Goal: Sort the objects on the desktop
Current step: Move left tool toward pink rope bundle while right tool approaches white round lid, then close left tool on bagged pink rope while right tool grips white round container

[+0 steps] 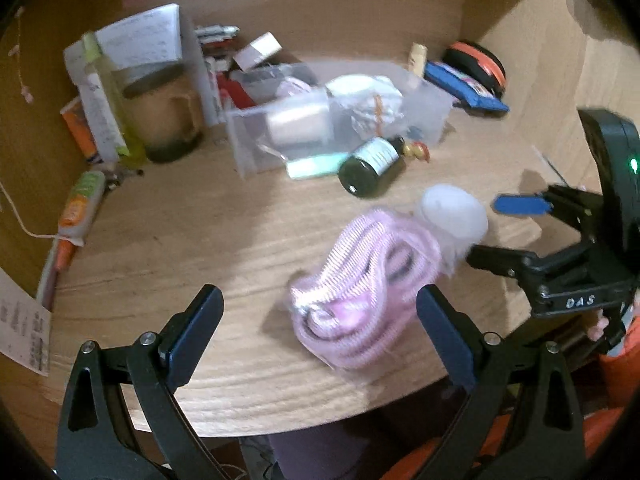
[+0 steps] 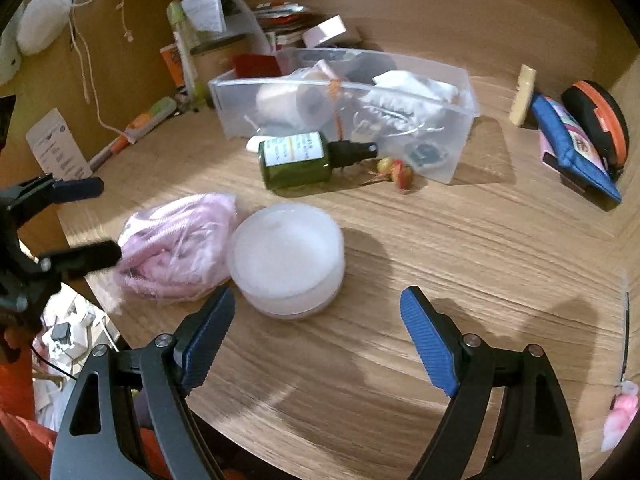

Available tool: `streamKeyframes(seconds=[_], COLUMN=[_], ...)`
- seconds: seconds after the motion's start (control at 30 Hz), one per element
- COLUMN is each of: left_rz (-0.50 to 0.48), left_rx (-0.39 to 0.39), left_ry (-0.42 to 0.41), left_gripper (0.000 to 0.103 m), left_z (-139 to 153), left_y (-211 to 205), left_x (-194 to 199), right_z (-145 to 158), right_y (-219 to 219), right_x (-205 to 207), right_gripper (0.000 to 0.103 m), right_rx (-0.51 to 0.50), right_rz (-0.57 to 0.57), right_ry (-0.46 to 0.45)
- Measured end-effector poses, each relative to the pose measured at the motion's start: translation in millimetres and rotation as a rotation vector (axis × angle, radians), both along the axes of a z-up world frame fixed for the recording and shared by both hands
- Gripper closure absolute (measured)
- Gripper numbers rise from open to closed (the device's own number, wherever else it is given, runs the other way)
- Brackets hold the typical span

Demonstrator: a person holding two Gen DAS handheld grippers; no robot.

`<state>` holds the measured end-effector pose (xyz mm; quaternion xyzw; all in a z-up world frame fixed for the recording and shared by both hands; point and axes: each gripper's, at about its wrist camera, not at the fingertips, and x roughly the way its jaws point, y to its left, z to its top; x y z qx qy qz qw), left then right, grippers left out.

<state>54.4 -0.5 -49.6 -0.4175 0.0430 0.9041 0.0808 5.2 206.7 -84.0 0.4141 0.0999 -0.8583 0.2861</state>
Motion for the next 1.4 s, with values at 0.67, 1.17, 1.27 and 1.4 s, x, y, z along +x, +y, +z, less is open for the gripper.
streamKeyframes(seconds=[0.67,1.17,1.27,1.4], left_rz=[-0.086,0.063,0.081,0.144], left_rx=[-0.003,0.025,0.018,0.024], left_ry=[-0.125,-0.047,-0.035,-0.017], left_gripper=[0.0,0.008,0.025,0.034], left_z=[-37.2,-38.7,-36.6,-36.2], left_y=[24.8,8.5,7.7,1.9], left_x=[-45.0,-50.3,-51.1,-53.4], right_z=[-13.2,-12.7,-13.5,-13.4], right_y=[-19.4,-23.7,-24.2,-24.5], right_x=[-20.5,-35.6,-34.3,-34.0], right_gripper=[0.02,0.04,0.04,0.04], right_rx=[0.058,0.05,0.045,0.042], right_rz=[0.028,-0.026,-0.028,-0.035], right_ry=[-0.027,0.006,0.022,0.026])
